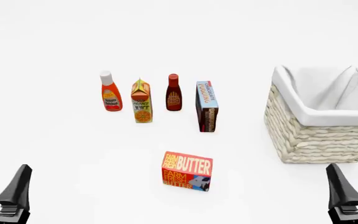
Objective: Pick the butter and place it in the basket.
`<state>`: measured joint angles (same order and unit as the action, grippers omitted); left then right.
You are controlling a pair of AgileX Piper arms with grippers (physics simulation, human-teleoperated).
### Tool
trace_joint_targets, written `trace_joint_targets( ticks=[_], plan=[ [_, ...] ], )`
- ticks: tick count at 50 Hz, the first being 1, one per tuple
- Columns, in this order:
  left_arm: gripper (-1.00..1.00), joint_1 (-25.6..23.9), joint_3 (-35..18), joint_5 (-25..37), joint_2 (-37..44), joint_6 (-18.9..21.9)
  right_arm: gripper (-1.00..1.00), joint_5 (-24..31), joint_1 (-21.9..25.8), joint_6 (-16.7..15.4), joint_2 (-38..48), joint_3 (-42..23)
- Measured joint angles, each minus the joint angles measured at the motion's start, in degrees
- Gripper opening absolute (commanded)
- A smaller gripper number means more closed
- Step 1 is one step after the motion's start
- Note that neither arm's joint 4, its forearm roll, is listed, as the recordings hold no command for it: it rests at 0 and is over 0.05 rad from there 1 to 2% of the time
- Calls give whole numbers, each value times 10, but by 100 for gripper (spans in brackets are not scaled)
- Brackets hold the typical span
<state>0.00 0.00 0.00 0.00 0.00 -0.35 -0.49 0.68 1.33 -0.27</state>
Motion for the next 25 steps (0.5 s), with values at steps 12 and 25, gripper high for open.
trace_joint_targets(
  ticks=[12, 25],
  plan=[
    [100, 0, 0, 0, 0, 0, 100, -15, 3, 1, -5, 0],
    [100, 0, 0, 0, 0, 0, 100, -29, 52, -13, -11, -19]
  ],
)
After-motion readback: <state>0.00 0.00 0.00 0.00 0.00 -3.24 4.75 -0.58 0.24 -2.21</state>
